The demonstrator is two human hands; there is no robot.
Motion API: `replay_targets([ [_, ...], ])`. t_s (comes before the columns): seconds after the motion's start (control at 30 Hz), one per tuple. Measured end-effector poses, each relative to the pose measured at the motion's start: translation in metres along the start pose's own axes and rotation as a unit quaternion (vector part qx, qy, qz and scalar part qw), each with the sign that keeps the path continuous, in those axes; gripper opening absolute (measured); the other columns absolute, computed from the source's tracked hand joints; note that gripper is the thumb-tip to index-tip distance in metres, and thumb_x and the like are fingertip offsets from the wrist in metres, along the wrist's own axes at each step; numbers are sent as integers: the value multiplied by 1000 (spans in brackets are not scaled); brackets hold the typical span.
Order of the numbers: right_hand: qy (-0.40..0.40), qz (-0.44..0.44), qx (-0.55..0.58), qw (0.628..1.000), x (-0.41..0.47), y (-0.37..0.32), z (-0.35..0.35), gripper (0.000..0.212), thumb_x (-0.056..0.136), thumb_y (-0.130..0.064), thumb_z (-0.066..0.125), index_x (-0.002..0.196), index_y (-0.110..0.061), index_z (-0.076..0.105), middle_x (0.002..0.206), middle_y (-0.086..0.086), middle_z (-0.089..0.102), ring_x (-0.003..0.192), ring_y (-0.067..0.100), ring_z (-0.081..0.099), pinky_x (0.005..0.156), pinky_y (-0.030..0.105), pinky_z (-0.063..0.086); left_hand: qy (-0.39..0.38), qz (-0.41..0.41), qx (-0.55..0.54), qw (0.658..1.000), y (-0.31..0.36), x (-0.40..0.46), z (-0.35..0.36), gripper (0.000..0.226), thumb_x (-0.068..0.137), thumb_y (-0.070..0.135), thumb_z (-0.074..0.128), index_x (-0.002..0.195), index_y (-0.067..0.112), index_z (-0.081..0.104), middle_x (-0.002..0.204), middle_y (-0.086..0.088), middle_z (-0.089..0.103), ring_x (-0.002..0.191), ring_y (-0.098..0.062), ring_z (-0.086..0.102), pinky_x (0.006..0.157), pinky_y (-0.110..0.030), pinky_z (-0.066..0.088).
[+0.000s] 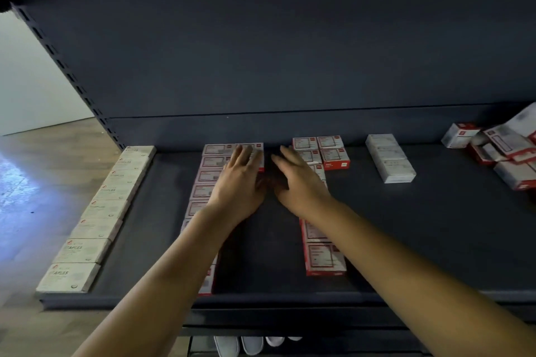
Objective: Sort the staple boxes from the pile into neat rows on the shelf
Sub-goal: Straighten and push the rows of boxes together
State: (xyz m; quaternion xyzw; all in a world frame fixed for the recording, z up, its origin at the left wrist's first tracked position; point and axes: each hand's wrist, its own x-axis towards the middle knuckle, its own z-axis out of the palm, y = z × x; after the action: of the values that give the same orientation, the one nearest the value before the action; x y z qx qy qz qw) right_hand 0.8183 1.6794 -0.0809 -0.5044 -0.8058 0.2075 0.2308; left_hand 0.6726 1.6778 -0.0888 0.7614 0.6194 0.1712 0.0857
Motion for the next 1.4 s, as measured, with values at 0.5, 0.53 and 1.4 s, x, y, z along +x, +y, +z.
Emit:
replay_targets([
  [0.5,85,49,44,994,-126,143,-116,45,87,-6,59,131,-6,50,134,8,49,127,20,44,101,15,28,-39,61,5,997,207,0,68,57,96,31,44,147,18,24,156,-3,14,145,-22,1,116,-36,8],
  [0.53,93,58,60,992,-134,155,-119,44,87,-6,59,130,-7,51,133,6,51,125,18,45,101,16,31,-43,61,6,997,217,-1,76,56,96,31,45,147,18,25,155,-2,16,144,-21,2,115,-36,9],
  [1.4,350,149,-21,925,-257,324,-230,32,76,11,62,103,-5,68,105,13,61,90,28,60,69,17,43,-43,214,-84,972,412,33,186,48,81,24,53,126,7,56,133,-12,51,129,-34,42,100,-49,37],
])
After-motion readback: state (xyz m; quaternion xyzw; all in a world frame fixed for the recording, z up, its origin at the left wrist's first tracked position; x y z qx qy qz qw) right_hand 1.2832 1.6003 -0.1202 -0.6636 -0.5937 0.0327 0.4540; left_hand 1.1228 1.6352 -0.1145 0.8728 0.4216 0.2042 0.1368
